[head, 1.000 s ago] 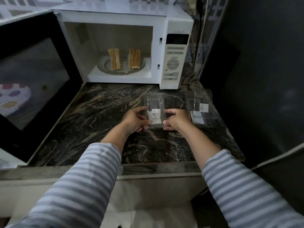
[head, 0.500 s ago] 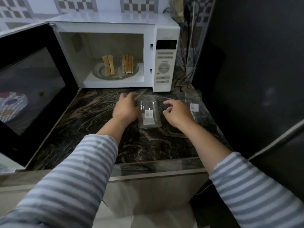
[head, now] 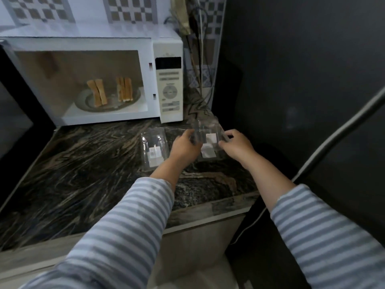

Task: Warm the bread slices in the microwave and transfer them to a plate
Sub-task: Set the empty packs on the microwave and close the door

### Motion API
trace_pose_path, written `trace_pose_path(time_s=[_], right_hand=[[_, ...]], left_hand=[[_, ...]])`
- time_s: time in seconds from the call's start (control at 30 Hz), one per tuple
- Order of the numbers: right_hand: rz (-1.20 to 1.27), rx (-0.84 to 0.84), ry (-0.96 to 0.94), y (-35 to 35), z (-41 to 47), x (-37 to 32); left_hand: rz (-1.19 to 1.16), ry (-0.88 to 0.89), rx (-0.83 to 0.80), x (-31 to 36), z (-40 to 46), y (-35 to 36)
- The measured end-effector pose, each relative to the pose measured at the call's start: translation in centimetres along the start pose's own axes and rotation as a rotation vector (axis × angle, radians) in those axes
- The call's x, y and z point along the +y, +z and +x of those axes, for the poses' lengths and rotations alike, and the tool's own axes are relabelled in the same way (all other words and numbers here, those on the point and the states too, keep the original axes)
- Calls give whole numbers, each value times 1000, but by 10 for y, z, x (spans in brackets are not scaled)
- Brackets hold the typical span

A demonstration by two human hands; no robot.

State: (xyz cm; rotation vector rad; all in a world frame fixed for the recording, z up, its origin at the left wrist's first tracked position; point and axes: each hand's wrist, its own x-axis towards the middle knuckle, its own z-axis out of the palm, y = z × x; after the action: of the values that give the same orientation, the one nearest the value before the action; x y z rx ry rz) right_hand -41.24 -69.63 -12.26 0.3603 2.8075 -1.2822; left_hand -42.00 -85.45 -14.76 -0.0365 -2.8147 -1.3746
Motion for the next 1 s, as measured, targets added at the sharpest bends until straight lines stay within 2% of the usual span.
trace_pose_path(time_s=[0.1, 0.2, 0.4, 0.63, 0.73, 0.83, 0.9, 1.0], right_hand=[[217, -82, 138, 10, 8, 13], [344, -91, 199, 18, 13, 21], [430, -33, 221, 28, 17, 28], [441, -50, 234, 28, 17, 30], [402, -30, 214, 29, 15, 31], [155, 1, 104, 26, 15, 31], [-56, 45, 13, 23, 14, 27], [-123, 95, -77, 26, 19, 19]], left_hand=[[-46, -45, -37, -7, 3, 12], [-153, -114, -105, -13, 4, 20], [-401, -239, -91, -22, 10, 34], [-439, -294, -56, -22, 10, 36], [-376, -288, -35, -18, 6, 34], [23, -179, -12, -12, -3, 24], [255, -108, 91, -9, -10, 14], [290, 11, 294, -6, -17, -1]])
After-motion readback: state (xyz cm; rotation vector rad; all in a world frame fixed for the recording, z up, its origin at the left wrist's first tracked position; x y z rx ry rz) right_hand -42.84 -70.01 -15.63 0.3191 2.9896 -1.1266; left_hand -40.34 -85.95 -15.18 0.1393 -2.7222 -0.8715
